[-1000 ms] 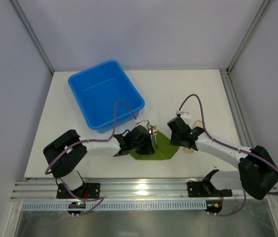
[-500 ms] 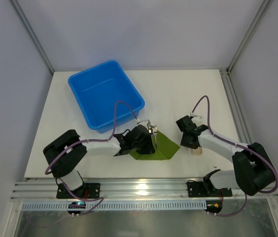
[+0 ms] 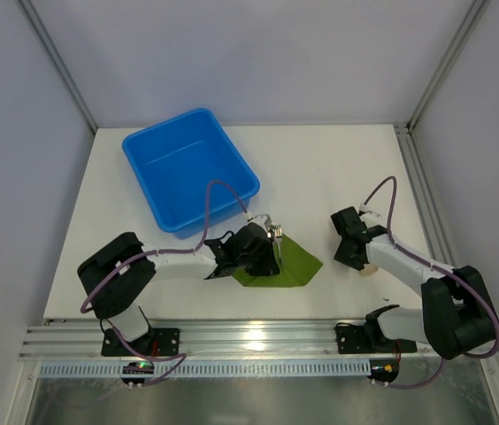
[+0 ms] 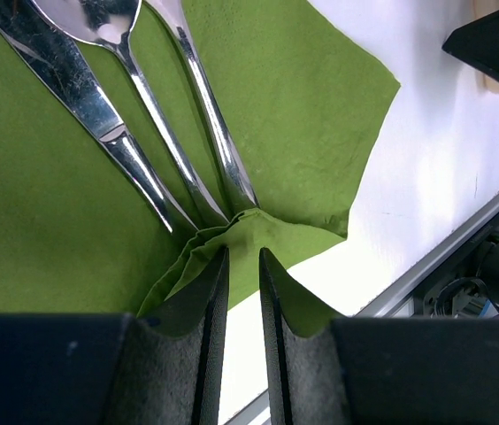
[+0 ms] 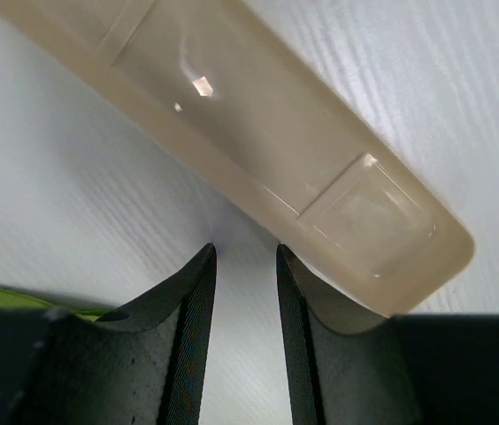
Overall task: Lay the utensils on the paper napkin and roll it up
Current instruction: Roll the napkin at the center of the board.
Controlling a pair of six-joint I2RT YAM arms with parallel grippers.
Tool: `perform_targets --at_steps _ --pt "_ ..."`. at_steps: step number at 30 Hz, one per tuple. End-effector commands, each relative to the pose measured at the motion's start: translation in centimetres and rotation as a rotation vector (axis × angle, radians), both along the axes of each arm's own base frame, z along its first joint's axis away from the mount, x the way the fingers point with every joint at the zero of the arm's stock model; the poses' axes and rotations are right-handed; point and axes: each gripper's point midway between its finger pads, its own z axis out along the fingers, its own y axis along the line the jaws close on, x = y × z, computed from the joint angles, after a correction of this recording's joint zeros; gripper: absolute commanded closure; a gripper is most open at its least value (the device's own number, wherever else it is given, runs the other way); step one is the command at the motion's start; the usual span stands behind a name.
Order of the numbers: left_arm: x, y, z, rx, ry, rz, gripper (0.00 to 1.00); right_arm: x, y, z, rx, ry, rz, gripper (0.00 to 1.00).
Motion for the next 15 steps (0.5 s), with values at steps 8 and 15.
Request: perform_targets --at_steps 8,15 --pt "0.5 -1.8 2.2 -0.061 -0.027 -0.022 0.79 1.5 -1.7 1.3 0.034 -0.042 -0.054 0.63" --pt "0.5 -2.4 2.5 -0.077 -0.015 -0.030 0.78 2.1 4.8 2.0 0.348 -0.140 0.215 0.61"
